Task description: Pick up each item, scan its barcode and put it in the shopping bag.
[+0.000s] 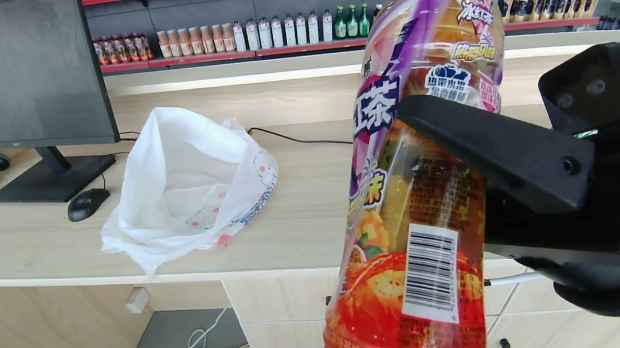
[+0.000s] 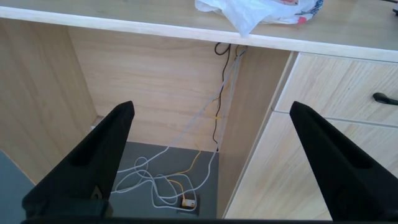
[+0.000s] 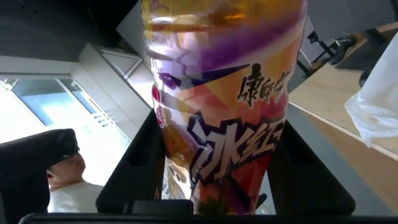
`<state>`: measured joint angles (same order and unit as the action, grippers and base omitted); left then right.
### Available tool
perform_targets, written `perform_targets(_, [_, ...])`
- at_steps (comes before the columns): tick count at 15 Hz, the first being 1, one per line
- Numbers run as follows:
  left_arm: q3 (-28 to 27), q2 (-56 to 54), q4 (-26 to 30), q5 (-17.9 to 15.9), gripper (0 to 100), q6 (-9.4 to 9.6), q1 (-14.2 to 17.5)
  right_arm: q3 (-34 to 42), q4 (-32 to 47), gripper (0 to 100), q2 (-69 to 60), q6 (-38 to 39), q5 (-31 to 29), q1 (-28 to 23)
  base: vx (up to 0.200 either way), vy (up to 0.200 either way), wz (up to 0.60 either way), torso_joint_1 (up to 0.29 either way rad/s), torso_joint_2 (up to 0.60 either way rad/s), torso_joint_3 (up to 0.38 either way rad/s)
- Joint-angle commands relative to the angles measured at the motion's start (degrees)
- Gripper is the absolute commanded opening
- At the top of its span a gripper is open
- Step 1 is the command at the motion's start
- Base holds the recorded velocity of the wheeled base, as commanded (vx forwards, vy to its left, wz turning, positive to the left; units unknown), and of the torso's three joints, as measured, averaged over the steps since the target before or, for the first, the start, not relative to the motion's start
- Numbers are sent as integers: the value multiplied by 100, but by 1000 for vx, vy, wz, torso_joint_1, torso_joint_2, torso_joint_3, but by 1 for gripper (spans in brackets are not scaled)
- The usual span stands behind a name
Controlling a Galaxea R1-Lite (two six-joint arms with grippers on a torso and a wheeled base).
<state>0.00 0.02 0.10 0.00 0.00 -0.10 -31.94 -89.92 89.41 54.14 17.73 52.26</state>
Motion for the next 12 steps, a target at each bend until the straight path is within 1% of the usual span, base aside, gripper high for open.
perform_targets(1, [0, -2, -10, 0, 100, 0, 1, -330, -8, 0, -55, -290, 38, 3, 0, 0, 0, 0, 0, 0])
perform_targets(2, [0, -2, -1, 0, 100, 0, 1, -392, -8, 0, -55, -483, 64, -23, 0, 0, 0, 0, 0, 0])
perform_targets(3, [0, -2, -1, 0, 100, 0, 1, -392, -8, 0, -55, -483, 64, -23, 0, 0, 0, 0, 0, 0])
perform_targets(4, [0, -2, -1, 0, 100, 0, 1, -225, -8, 0, 33, -1476, 302, -102, 0, 0, 0, 0, 0, 0])
perform_targets(5, [0, -2, -1, 0, 100, 0, 1, -137, -8, 0, 147, -2092, 442, -251, 0, 0, 0, 0, 0, 0])
perform_targets(8, [0, -2, -1, 0, 100, 0, 1, -207, -8, 0, 420, -3401, 680, -726, 0, 0, 0, 0, 0, 0])
perform_targets(10, [0, -2, -1, 0, 100, 0, 1, -260, -8, 0, 455, -4175, 697, -1007, 0, 0, 0, 0, 0, 0])
perform_targets(12, [0, -2, -1, 0, 100, 0, 1, -93, -8, 0, 464, -4939, 680, -1552, 0, 0, 0, 0, 0, 0])
